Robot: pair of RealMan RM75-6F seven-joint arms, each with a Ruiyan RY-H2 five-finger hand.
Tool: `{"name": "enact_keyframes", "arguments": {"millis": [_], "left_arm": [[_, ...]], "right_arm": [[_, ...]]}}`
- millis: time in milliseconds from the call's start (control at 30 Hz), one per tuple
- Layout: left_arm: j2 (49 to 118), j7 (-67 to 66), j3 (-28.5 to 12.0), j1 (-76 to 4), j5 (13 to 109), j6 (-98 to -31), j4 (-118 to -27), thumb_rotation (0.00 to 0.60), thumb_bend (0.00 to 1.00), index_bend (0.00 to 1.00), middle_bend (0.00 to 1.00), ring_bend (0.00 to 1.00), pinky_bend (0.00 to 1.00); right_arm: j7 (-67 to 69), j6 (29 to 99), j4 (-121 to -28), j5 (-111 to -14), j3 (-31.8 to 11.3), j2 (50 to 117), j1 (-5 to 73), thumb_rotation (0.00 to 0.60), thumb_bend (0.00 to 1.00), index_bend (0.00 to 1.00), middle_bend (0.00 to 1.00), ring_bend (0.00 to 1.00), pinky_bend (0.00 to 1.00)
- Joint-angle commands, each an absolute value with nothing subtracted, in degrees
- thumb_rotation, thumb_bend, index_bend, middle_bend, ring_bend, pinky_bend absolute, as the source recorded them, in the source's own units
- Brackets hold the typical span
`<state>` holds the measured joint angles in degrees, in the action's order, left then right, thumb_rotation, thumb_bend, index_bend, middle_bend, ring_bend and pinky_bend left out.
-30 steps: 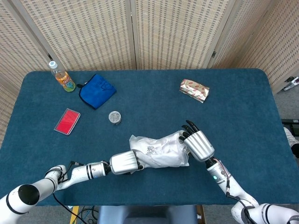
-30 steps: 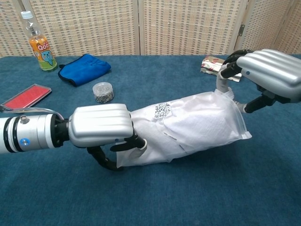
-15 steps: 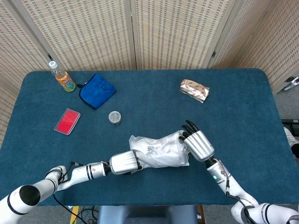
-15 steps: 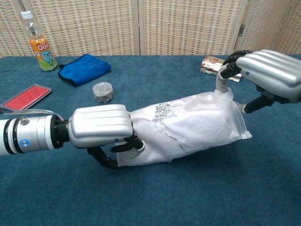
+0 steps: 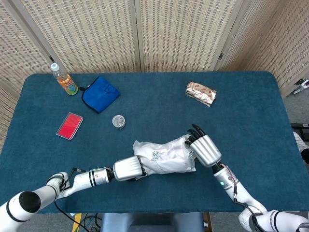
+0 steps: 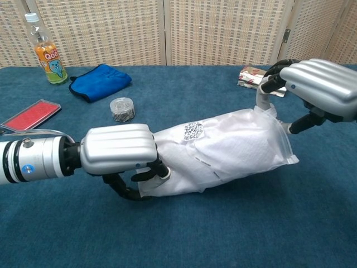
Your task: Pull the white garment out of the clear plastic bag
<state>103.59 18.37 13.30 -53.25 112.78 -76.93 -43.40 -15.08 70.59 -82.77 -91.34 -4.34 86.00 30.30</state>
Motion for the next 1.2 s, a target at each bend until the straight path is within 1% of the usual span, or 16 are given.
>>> {"name": "enact_keyframes", "arguments": {"millis": [33,100,433,867,1200], "left_arm": [[103.5,18.5,13.3,-53.3,112.7,-76.9,-43.7,0.6,0.42,0.67,0.76,0.79,0.78],[103.4,18.7,13.2,-53.3,112.6,-76.9,-43.9,0.6,0.45,0.66,0.76,0.79,0.78],[103.3,18.2,13.1,-53.0,112.5,-77.6,-44.0,0.6,0.49,0.66,0.75,0.79,0.78],[102.5,18.4,13.7,-52.1,111.7,-76.2,-43.5,0.6,0.5,0.66,0.75,0.79,0.78],[99.6,19.0,13.8,-50.2,109.8,-75.8,-43.5,0.6,0.5,0.65,0.75,0.79,0.78]], "right_arm": [[-15.0,70.6,-82.7,-91.3,-4.3,86.0,30.3,0.6,0.63,0.82,0.42,0.22,0.15],[-15.0,70.7,-82.7,-91.4,-4.3,86.0,30.3,0.6,0.63,0.82,0.42,0.22,0.15],[-14.8,70.6,-82.7,-91.2,-4.4,85.7,30.3,0.6,0.63,0.82,0.42,0.22,0.15],[-14.4,71.5,-84.3,-91.6,-4.6,84.3,30.1,0.6,0.63,0.82,0.42,0.22,0.15],[-13.5,73.0,-86.6,-92.3,-5.0,81.7,29.7,0.6,0.63,0.84,0.43,0.22,0.15]]}}
